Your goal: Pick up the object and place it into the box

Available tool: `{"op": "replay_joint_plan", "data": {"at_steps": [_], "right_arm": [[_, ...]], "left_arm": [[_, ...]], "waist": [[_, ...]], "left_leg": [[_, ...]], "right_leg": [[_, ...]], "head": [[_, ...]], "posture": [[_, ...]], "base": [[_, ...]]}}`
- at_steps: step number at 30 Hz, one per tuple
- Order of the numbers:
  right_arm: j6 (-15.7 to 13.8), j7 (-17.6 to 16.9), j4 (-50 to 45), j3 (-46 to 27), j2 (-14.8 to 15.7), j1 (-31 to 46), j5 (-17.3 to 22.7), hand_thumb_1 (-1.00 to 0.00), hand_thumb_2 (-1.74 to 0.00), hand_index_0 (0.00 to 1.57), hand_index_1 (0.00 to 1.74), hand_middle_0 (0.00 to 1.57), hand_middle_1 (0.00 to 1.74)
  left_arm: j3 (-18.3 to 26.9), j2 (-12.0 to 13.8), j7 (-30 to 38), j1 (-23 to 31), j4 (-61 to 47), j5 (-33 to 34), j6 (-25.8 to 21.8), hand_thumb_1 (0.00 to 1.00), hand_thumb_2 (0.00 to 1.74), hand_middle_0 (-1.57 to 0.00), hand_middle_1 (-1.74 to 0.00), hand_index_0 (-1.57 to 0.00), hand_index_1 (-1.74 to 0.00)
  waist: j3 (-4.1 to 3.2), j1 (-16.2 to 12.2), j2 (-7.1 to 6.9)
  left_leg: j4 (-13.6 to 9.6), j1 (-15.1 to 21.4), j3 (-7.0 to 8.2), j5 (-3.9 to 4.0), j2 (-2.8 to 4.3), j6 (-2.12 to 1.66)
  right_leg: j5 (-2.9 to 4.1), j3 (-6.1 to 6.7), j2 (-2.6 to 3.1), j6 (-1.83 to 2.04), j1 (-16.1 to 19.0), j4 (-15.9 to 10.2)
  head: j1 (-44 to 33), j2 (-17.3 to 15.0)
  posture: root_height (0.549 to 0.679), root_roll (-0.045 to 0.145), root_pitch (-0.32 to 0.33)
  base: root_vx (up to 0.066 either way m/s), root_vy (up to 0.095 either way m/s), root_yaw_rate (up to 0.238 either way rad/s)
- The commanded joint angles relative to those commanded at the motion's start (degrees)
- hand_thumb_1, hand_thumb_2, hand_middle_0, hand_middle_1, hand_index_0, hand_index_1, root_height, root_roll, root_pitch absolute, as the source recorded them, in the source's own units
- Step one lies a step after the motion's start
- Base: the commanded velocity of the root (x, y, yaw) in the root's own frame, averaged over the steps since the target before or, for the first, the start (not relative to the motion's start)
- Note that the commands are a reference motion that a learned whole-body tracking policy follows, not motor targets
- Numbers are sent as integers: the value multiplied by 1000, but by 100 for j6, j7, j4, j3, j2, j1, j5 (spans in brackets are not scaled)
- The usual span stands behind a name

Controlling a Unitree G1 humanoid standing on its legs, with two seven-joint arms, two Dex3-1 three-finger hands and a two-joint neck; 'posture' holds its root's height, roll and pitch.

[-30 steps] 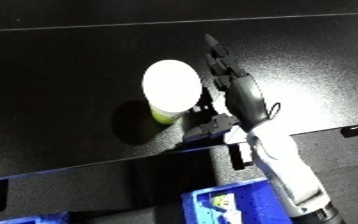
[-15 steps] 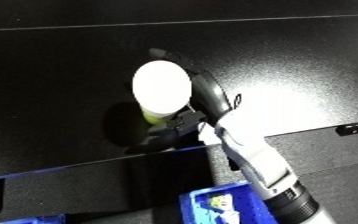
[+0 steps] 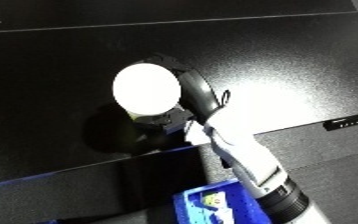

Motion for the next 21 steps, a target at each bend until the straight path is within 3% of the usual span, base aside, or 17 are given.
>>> {"op": "replay_joint_plan", "data": {"at_steps": [7, 14, 16, 17, 18, 21], "right_arm": [[-595, -367, -845, -744, -165, 766, -405, -700, -1218, 1099, 1218, 1099, 1218], [-1125, -814, -1430, -1547, -296, 1575, -673, -700, -1218, 1099, 1218, 1099, 1218], [-1397, -959, -1573, -1993, -325, 2091, -825, -700, -1218, 1099, 1218, 1099, 1218], [-1397, -959, -1573, -1993, -325, 2091, -825, -700, -1218, 1099, 1218, 1099, 1218], [-1549, -1013, -1603, -2266, -350, 2439, -886, -700, -1218, 1099, 1218, 1099, 1218], [-1810, -1039, -1547, -2592, -369, 2879, -798, -700, -1218, 1099, 1218, 1099, 1218]], "left_arm": [[185, -80, -84, 157, 96, -103, -189, 0, 0, 0, 0, 0, 0], [354, -233, -142, 314, 153, -286, -335, 0, 0, 0, 0, 0, 0], [437, -301, -175, 400, 150, -363, -383, 0, 0, 0, 0, 0, 0], [437, -301, -175, 400, 150, -363, -383, 0, 0, 0, 0, 0, 0], [495, -334, -200, 454, 146, -444, -414, 0, 0, 0, 0, 0, 0], [576, -376, -280, 523, 184, -579, -486, 0, 0, 0, 0, 0, 0]], "waist": [[27, -350, 6], [48, -753, 76], [51, -944, 126], [51, -944, 126], [54, -1075, 156], [68, -1261, 185]], "left_leg": [[-4, 85, 189, -98, 85, -10], [8, 252, 446, -232, 158, 6], [-31, 352, 566, -275, 164, 26], [-31, 352, 566, -275, 164, 26], [-86, 434, 648, -297, 164, 45], [-176, 544, 751, -327, 154, 82]], "right_leg": [[33, 160, 44, 45, -34, -62], [-3, 352, 133, 49, -40, -47], [-17, 456, 199, 57, -45, -46], [-17, 456, 199, 57, -45, -46], [-20, 531, 256, 67, -49, -66], [-10, 635, 354, 82, -53, -127]], "head": [[314, 165], [582, 222], [834, 228], [834, 228], [1075, 242], [1394, 299]], "posture": [[644, 63, -21], [644, 67, -20], [644, 67, -18], [644, 67, -18], [644, 67, -15], [645, 66, -11]], "base": [[-10, 51, -171], [12, 105, -253], [24, 109, -251], [23, 107, -251], [22, 113, -274], [15, 100, -246]]}}
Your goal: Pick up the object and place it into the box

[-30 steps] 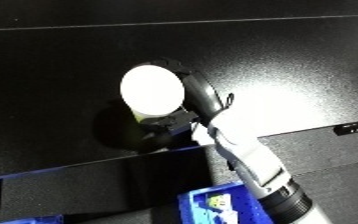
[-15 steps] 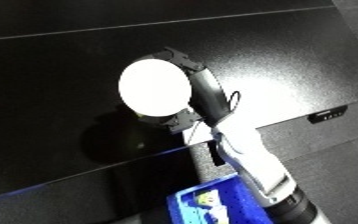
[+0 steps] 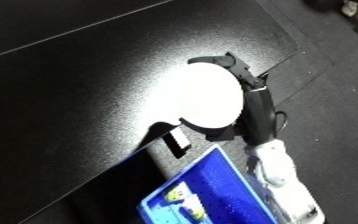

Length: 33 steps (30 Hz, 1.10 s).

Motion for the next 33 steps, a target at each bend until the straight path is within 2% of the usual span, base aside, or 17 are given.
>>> {"op": "replay_joint_plan", "data": {"at_steps": [7, 10, 12, 13, 14, 20, 23, 27, 30, 33], "right_arm": [[-1007, -12, 614, -589, 281, 617, 721, -700, -1218, 1099, 1218, 1099, 1218], [-1260, 60, 1134, -798, 442, 794, 1218, -700, -1218, 1099, 1218, 1099, 1218], [-1384, 203, 1599, -889, 529, 928, 1466, -700, -1218, 1099, 1218, 1099, 1218], [-1384, 203, 1599, -889, 529, 928, 1466, -700, -1218, 1099, 1218, 1099, 1218], [-1420, 350, 2118, -860, 566, 1032, 1604, -700, -1218, 1099, 1218, 1099, 1218], [-1035, 879, 3630, -307, 526, 1089, 2005, -700, -1218, 1099, 1218, 1099, 1218], [-662, 1097, 4364, 45, 449, 967, 2046, -700, -1218, 1099, 1218, 1099, 1218], [-92, 1715, 5314, 545, 370, 647, 2010, -700, -1218, 1099, 1218, 1099, 1218], [226, 2213, 5962, 824, 357, 380, 2123, -550, -957, 864, 957, 864, 957], [372, 2571, 6546, 1008, 376, 139, 2145, -400, -696, 628, 696, 628, 696]], "left_arm": [[77, -150, -102, 111, 171, -186, -174, 0, 0, 0, 0, 0, 0], [90, -184, -87, 97, 253, -262, -192, 0, 0, 0, 0, 0, 0], [93, -189, -75, 87, 283, -287, -194, 0, 0, 0, 0, 0, 0], [93, -189, -75, 87, 283, -287, -194, 0, 0, 0, 0, 0, 0], [84, -172, -56, 80, 275, -285, -182, 0, 0, 0, 0, 0, 0], [20, -22, -85, -22, 218, -227, -69, 0, 0, 0, 0, 0, 0], [-85, 32, -81, -112, 218, -199, -4, 0, 0, 0, 0, 0, 0], [-241, 73, -74, -199, 208, -99, 60, 0, 0, 0, 0, 0, 0], [-368, 94, -76, -242, 218, -20, 87, 0, 0, 0, 0, 0, 0], [-459, 111, -93, -293, 251, 46, 123, 0, 0, 0, 0, 0, 0]], "waist": [[22, -294, 79], [30, -378, 108], [40, -403, 124], [40, -403, 124], [53, -395, 135], [67, -294, 173], [59, -218, 195], [37, -68, 233], [4, 60, 265], [-35, 178, 302]], "left_leg": [[-161, 143, 105, -45, -96, 80], [-161, 150, 111, -74, -145, 121], [-146, 138, 107, -88, -167, 142], [-146, 138, 107, -88, -167, 142], [-133, 116, 94, -89, -183, 156], [-137, 24, -10, -40, -235, 174], [-113, -19, -83, -30, -257, 180], [-82, -56, -184, -18, -296, 189], [-80, -69, -262, 4, -333, 187], [-92, -71, -322, 29, -361, 179]], "right_leg": [[79, 209, 227, 46, -38, -164], [125, 276, 316, 60, -57, -213], [156, 307, 355, 69, -67, -238], [156, 307, 355, 69, -67, -238], [186, 329, 381, 72, -78, -264], [256, 345, 418, 50, -119, -332], [269, 332, 413, 31, -119, -333], [272, 302, 391, -1, -85, -342], [268, 266, 363, -17, -48, -346], [257, 222, 321, -19, -9, -337]], "head": [[799, 74], [939, -1], [939, -9], [939, -9], [953, -6], [1253, -124], [1402, -204], [1715, -307], [1922, -403], [2070, -536]], "posture": [[646, 60, 4], [646, 58, 7], [646, 56, 9], [646, 56, 9], [647, 55, 11], [647, 52, 19], [647, 51, 18], [648, 50, 14], [648, 51, 9], [648, 51, 4]], "base": [[0, 78, -179], [1, 53, -116], [-8, 21, -76], [-10, 14, -66], [-33, -14, -18], [-44, -35, 40], [-19, -47, 80], [-12, -59, 112], [-2, -54, 128], [5, -38, 115]]}}
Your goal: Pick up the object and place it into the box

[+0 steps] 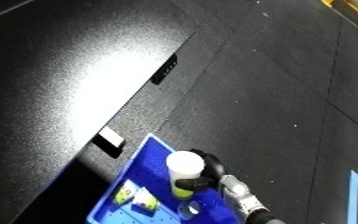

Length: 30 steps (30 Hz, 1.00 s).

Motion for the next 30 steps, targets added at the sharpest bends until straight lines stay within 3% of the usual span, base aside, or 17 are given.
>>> {"op": "replay_joint_plan", "data": {"at_steps": [8, 16, 23, 27, 30], "right_arm": [[-128, 203, 796, 298, 56, -429, -378, 0, 0, 0, 0, 0, 0], [-138, 89, 831, 432, 149, -521, -555, 0, 0, 0, 0, 0, 0], [-146, 142, 890, 454, 213, -523, -681, 0, 0, 0, 0, 0, 0], [-175, 211, 884, 504, 225, -507, -884, 0, 0, 0, 0, 0, 0], [-242, 232, 820, 667, 268, -512, -1184, 0, 0, 0, 0, 0, 0]], "left_arm": [[-188, -12, -1, -70, 58, 54, 67, 0, 0, 0, 0, 0, 0], [-272, 0, -8, -102, 89, 38, 115, 0, 0, 0, 0, 0, 0], [-287, -32, 37, -97, 126, 47, 89, 0, 0, 0, 0, 0, 0], [-279, -34, 37, -86, 125, 73, 98, 0, 0, 0, 0, 0, 0], [-300, -20, 37, -113, 102, 136, 138, 0, 0, 0, 0, 0, 0]], "waist": [[-62, 209, 63], [-99, 311, 43], [-128, 359, 18], [-149, 394, 9], [-176, 481, -10]], "left_leg": [[-30, 15, -95, 65, -49, -26], [-48, -15, -144, 125, -63, -58], [-101, 25, -168, 169, -61, -76], [-108, 39, -194, 189, -61, -94], [-142, 47, -246, 242, -64, -120]], "right_leg": [[-21, -106, -101, 3, 86, 39], [-23, -186, -142, 8, 95, 65], [-24, -225, -153, 9, 152, 46], [-47, -257, -173, 2, 187, 65], [-96, -324, -219, -15, 221, 117]], "head": [[89, -357], [114, -716], [-12, -843], [-256, -893], [-731, -785]], "posture": [[649, 53, -7], [649, 54, -7], [650, 54, -12], [650, 55, -17], [649, 58, -24]], "base": [[7, -21, 107], [-16, -17, 71], [-15, -16, 36], [-12, -16, 61], [-32, -34, 138]]}}
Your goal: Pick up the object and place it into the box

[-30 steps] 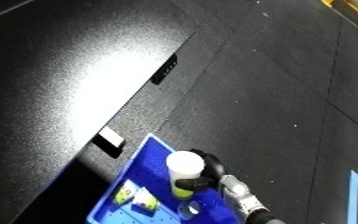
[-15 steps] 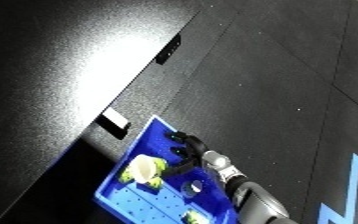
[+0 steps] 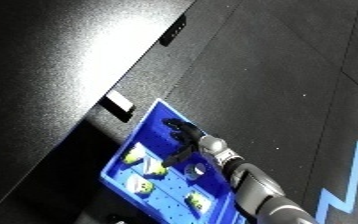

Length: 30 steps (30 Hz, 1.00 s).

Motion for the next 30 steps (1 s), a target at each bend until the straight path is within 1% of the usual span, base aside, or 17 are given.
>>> {"op": "replay_joint_plan", "data": {"at_steps": [3, 7, 10, 12, 15, 16, 19, 21, 23, 25, 27, 30], "right_arm": [[57, 44, -84, 152, 57, -52, -81, 0, 0, 0, 0, 0, 0], [338, 180, -206, 370, 176, -143, -129, 0, 0, 0, 0, 0, 0], [511, 183, -266, 544, 284, -234, -198, 0, 0, 0, 0, 0, 0], [636, 227, -297, 635, 349, -306, -166, 0, 0, 0, 0, 0, 0], [798, 424, -331, 733, 440, -417, -87, 0, 0, 0, 0, 0, 0], [835, 474, -355, 769, 472, -446, -101, 0, 0, 0, 0, 0, 0], [920, 486, -456, 884, 549, -503, -222, 0, 0, 0, 0, 0, 0], [992, 419, -509, 960, 587, -538, -331, 0, 0, 0, 0, 0, 0], [1056, 352, -532, 1028, 621, -567, -451, 0, 0, 0, 0, 0, 0], [1053, 274, -537, 1076, 649, -576, -591, 0, 0, 0, 0, 0, 0], [1086, 242, -551, 1108, 686, -570, -646, 0, 0, 0, 0, 0, 0], [1341, 405, -558, 1145, 752, -570, -568, 0, 0, 0, 0, 0, 0]], "left_arm": [[-43, 28, 5, -54, -21, 39, 39, 0, 0, 0, 0, 0, 0], [-75, 72, 44, -135, -44, 120, 124, 0, 0, 0, 0, 0, 0], [-98, 80, 114, -190, -47, 192, 171, 0, 0, 0, 0, 0, 0], [-105, 86, 151, -216, -36, 244, 187, 0, 0, 0, 0, 0, 0], [-91, 102, 167, -255, 2, 324, 193, 0, 0, 0, 0, 0, 0], [-85, 107, 174, -273, 10, 347, 201, 0, 0, 0, 0, 0, 0], [-72, 113, 221, -333, 0, 394, 249, 0, 0, 0, 0, 0, 0], [-62, 124, 264, -381, -14, 405, 294, 0, 0, 0, 0, 0, 0], [-44, 143, 295, -424, -26, 411, 334, 0, 0, 0, 0, 0, 0], [-22, 165, 307, -441, -45, 432, 358, 0, 0, 0, 0, 0, 0], [6, 184, 309, -439, -83, 470, 374, 0, 0, 0, 0, 0, 0], [37, 218, 298, -443, -142, 516, 389, 0, 0, 0, 0, 0, 0]], "waist": [[-18, 86, -23], [-50, 214, -76], [-57, 312, -138], [-52, 384, -185], [-48, 491, -248], [-49, 523, -266], [-52, 593, -303], [-56, 633, -326], [-52, 671, -346], [-34, 708, -362], [-9, 741, -374], [31, 797, -385]], "left_leg": [[-20, -17, -58, 40, -8, -20], [-11, -65, -148, 79, -17, -49], [33, -113, -206, 101, -6, -68], [70, -143, -248, 116, 7, -81], [103, -191, -319, 155, 28, -102], [107, -211, -343, 174, 35, -108], [105, -268, -393, 233, 62, -119], [116, -313, -416, 270, 81, -125], [140, -356, -442, 303, 102, -132], [172, -388, -474, 330, 120, -138], [201, -414, -502, 354, 128, -139], [208, -461, -539, 407, 118, -143]], "right_leg": [[-40, -59, -38, -17, 12, 42], [-81, -144, -88, -38, 30, 91], [-90, -213, -124, -50, 48, 119], [-89, -263, -152, -57, 70, 134], [-89, -331, -189, -65, 96, 152], [-93, -353, -200, -66, 93, 165], [-111, -408, -225, -64, 61, 209], [-116, -449, -241, -59, 36, 232], [-118, -493, -254, -58, 25, 254], [-121, -533, -269, -57, 30, 285], [-126, -566, -288, -51, 26, 326], [-132, -618, -324, -31, -2, 383]], "head": [[-433, 65], [-996, 162], [-1469, 142], [-1874, 127], [-2531, 143], [-2876, 196], [-3570, 262], [-4176, 263], [-4626, 305], [-5126, 508], [-5549, 648], [-6187, 792]], "posture": [[649, 60, -26], [648, 61, -29], [648, 62, -34], [648, 62, -39], [648, 61, -44], [647, 61, -45], [646, 59, -44], [646, 58, -43], [645, 56, -44], [645, 55, -47], [644, 54, -50], [643, 54, -51]], "base": [[-45, -53, 187], [-37, -68, 188], [-21, -77, 158], [-10, -87, 161], [-7, -88, 147], [-7, -85, 137], [-9, -64, 112], [-9, -57, 94], [-3, -58, 104], [13, -56, 129], [17, -44, 138], [9, -39, 149]]}}
